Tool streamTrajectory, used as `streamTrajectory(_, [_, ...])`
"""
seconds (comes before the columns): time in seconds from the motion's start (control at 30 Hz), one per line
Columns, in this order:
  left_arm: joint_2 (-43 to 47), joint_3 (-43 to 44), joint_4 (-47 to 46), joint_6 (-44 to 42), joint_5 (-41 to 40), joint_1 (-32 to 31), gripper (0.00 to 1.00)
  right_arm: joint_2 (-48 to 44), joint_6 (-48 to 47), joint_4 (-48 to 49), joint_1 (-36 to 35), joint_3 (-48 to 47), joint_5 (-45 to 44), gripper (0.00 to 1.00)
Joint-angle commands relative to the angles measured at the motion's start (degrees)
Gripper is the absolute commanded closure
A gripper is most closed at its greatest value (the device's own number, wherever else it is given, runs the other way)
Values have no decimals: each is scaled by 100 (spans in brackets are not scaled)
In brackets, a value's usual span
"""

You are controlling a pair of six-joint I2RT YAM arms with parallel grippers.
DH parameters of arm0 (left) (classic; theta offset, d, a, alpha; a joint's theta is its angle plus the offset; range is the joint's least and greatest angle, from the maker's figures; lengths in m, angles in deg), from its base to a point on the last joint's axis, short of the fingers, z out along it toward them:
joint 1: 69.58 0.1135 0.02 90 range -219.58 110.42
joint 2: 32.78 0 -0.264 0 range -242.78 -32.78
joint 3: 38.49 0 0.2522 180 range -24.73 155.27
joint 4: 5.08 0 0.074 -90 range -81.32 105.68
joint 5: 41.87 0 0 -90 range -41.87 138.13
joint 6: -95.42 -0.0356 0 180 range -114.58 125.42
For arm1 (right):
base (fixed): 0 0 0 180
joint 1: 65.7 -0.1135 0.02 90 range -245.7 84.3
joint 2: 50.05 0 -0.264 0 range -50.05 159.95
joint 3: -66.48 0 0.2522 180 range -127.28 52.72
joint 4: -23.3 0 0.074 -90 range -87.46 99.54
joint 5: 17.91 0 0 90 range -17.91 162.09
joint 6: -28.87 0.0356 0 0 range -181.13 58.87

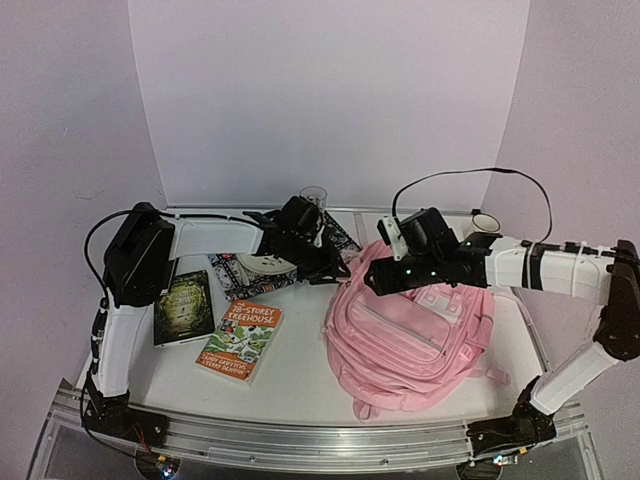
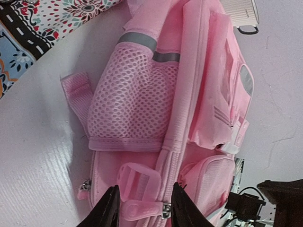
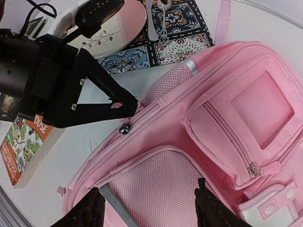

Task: Pack the student bag
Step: Hold the second largest pocket of the student bag.

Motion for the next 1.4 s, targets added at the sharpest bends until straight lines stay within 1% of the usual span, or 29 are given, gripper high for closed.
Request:
streamTrajectory(0.0, [119,-139,-607,202,380,7,70,294,345,29,34,-385,-224,36])
streamTrajectory(0.1, [249,-323,-752,245,444,9,77,418,564,29,37,-490,-323,36])
streamTrajectory(0.27, [429,-614,-987,315,496,6,99,624,734,29,43,-633,-414,36])
streamTrajectory(0.47, [824,-1129,-1175,161,402,5,100,910,1013,4,43,-914,-399,37])
streamTrajectory(0.67, [1250,-1767,-1452,-90,358,-12,100,1471,1165,-277,101,-1259,-680,39])
streamTrajectory(0.77, [1336,-1897,-1520,-162,322,-29,100,1860,925,-568,100,-1504,-845,40])
streamTrajectory(0.9, [1336,-1891,-1550,-174,330,-45,100,2188,269,-640,105,-1621,-585,41])
streamTrajectory(0.97, [1349,-1865,-1551,-206,343,-47,100,2319,84,-788,105,-1680,-670,42])
streamTrajectory(1.0, [1361,-1860,-1551,-235,358,-53,100,2361,0,-920,105,-1712,-873,45])
streamTrajectory(1.07, [1425,-1873,-1551,-310,371,-78,99,2439,-98,-1052,124,-1751,-1313,56])
streamTrajectory(1.1, [1472,-1899,-1551,-371,365,-100,99,2468,-134,-1086,153,-1766,-1470,64])
streamTrajectory(1.13, [1525,-1947,-1552,-451,354,-125,99,2489,-163,-1107,199,-1784,-1546,76])
streamTrajectory(1.17, [1605,-2027,-1551,-521,334,-148,99,2511,-184,-1107,272,-1816,-1573,85])
streamTrajectory(1.2, [1671,-2108,-1550,-581,300,-176,99,2516,-208,-1112,345,-1865,-1577,94])
streamTrajectory(1.23, [1749,-2212,-1548,-655,243,-206,99,2515,-238,-1114,404,-1909,-1583,100])
streamTrajectory(1.37, [2136,-2793,-1533,-914,-9,-301,99,2485,-409,-1118,588,-2103,-1588,100])
